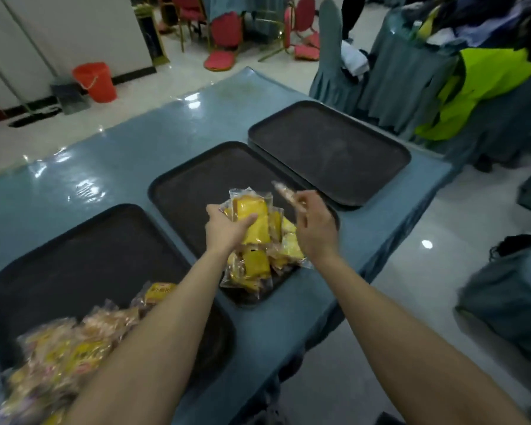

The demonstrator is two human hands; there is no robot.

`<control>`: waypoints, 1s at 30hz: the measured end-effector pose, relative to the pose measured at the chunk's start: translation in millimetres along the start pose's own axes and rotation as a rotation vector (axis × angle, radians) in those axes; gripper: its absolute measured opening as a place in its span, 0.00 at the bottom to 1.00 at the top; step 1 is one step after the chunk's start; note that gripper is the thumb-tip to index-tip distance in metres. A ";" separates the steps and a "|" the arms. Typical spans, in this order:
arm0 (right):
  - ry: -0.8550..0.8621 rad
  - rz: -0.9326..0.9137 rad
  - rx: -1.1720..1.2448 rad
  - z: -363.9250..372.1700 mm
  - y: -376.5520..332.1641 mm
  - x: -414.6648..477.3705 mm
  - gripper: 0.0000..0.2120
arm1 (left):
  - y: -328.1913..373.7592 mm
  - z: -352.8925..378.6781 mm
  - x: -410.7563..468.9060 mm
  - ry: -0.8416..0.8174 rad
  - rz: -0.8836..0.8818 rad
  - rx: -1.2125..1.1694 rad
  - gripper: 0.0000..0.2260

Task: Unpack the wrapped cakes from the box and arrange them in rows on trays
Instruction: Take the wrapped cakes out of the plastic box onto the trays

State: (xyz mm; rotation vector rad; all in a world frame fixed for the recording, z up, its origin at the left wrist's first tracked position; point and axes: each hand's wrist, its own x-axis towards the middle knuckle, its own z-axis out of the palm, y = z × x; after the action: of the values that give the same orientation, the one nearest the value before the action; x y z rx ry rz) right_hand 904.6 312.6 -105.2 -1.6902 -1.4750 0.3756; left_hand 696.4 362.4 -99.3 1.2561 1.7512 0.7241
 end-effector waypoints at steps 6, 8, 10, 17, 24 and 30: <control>-0.627 0.117 -0.250 26.0 43.9 -21.2 0.31 | -37.1 13.1 12.4 -0.072 -0.012 0.430 0.51; -0.543 0.119 -0.263 25.2 27.6 -13.1 0.33 | -40.5 -5.8 12.0 -0.073 0.024 0.466 0.49; -0.510 0.088 -0.259 27.3 -2.9 -5.6 0.31 | -40.7 -34.4 8.6 -0.054 0.048 0.444 0.42; -0.596 -0.253 -0.095 101.9 -152.3 -21.5 0.25 | -58.6 -198.6 -41.5 0.209 0.138 0.324 0.22; -0.695 -0.507 0.148 198.5 -333.6 -106.2 0.24 | -131.0 -390.2 -137.4 0.422 0.122 0.115 0.14; -0.667 -0.614 0.317 265.8 -457.7 -197.1 0.16 | -219.6 -537.1 -204.3 0.537 0.085 0.000 0.05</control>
State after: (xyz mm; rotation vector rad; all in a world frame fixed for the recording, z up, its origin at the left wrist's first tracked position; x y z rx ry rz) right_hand 362.1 214.2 17.3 -0.8162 -2.1776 0.8235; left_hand 154.0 106.6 37.8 1.2127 2.1263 1.1938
